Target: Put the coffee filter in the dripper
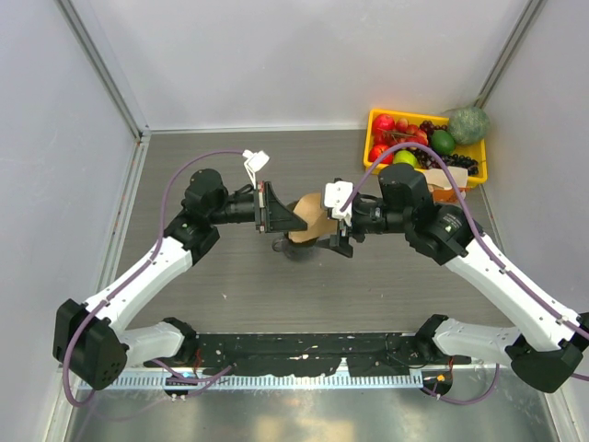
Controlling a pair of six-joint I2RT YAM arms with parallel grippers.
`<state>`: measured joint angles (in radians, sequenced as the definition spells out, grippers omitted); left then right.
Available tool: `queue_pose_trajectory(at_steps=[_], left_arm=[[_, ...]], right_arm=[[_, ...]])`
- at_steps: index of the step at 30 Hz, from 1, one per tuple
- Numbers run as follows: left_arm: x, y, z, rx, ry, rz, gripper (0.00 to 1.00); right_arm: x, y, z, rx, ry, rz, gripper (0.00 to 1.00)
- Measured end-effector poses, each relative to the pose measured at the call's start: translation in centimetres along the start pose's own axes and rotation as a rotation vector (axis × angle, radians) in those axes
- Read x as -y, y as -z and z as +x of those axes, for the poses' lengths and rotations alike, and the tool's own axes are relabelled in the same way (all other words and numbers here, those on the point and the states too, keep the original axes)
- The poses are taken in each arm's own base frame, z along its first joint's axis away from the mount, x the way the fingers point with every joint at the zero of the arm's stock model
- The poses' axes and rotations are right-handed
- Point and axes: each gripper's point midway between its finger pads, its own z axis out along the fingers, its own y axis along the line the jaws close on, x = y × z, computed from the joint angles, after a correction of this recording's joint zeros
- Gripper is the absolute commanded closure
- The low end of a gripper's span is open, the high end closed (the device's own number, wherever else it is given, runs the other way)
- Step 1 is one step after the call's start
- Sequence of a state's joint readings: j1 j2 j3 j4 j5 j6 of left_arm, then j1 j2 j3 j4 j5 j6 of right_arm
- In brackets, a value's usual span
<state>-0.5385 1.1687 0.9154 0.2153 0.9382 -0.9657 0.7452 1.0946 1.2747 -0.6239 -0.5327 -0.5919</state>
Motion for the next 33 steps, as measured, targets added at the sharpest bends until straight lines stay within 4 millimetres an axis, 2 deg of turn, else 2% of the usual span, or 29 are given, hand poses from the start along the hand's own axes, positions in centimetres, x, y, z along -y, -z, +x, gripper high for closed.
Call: queue_pose_trajectory(at_steps=[1,3,6,11,16,19,21,23,24,25,26,27,29,33], left_arm=[[0.0,0.0,0.0,0.001,-0.002,0.001,1.0],[-0.1,0.0,0.0,0.002,-0.004,0.003,1.0],[-0.2,0.0,0.1,0.002,-0.005,0.003,1.0],[-0.6,0.0,0.4,-0.002,0.006,-0.004,1.0],[-0.6,0.0,0.4,-0.001,0.003,-0.002,0.84],[-0.7,0.0,0.4,0.002,-0.003,0.0,0.78],[-0.7,0.2,0.3,0.006,-0.009,0.0,0.79],[-0.7,0.5,0.1,0.014,-0.018,-0.001,0.9],[-0.6,0.7,0.0,0.019,-0.026,-0.001,0.98],[-0.5,0.8,-0.1,0.022,-0.04,-0.001,1.0],[-0.3,1.0,-0.1,0.024,-0.052,0.0,1.0],[-0.2,1.1,-0.1,0.025,-0.062,0.001,1.0],[0.0,1.3,0.0,0.025,-0.082,-0.002,1.0],[-0.2,1.8,0.6,0.011,-0.097,-0.025,1.0]], right_arm=[[0.1,0.0,0.0,-0.002,0.003,0.002,0.29],[0.1,0.1,0.1,-0.004,0.009,0.007,0.36],[0.2,0.2,0.0,-0.003,0.011,0.013,0.39],[0.2,0.5,-0.2,0.003,0.016,0.019,0.54],[0.1,0.5,-0.3,0.008,0.016,0.014,0.75],[0.0,0.5,-0.4,0.01,0.018,0.01,0.79],[-0.1,0.5,-0.4,0.012,0.02,0.004,0.78],[-0.3,0.5,-0.4,0.014,0.02,-0.005,0.76],[-0.4,0.6,-0.4,0.016,0.019,-0.011,0.65],[-0.5,0.6,-0.4,0.018,0.018,-0.015,0.56],[-0.6,0.7,-0.5,0.022,0.016,-0.02,0.32],[-0.7,0.8,-0.6,0.025,0.012,-0.024,0.24],[-0.9,0.8,-0.6,0.029,0.002,-0.029,0.21],[-0.7,1.0,-0.3,0.019,-0.019,-0.014,0.22]])
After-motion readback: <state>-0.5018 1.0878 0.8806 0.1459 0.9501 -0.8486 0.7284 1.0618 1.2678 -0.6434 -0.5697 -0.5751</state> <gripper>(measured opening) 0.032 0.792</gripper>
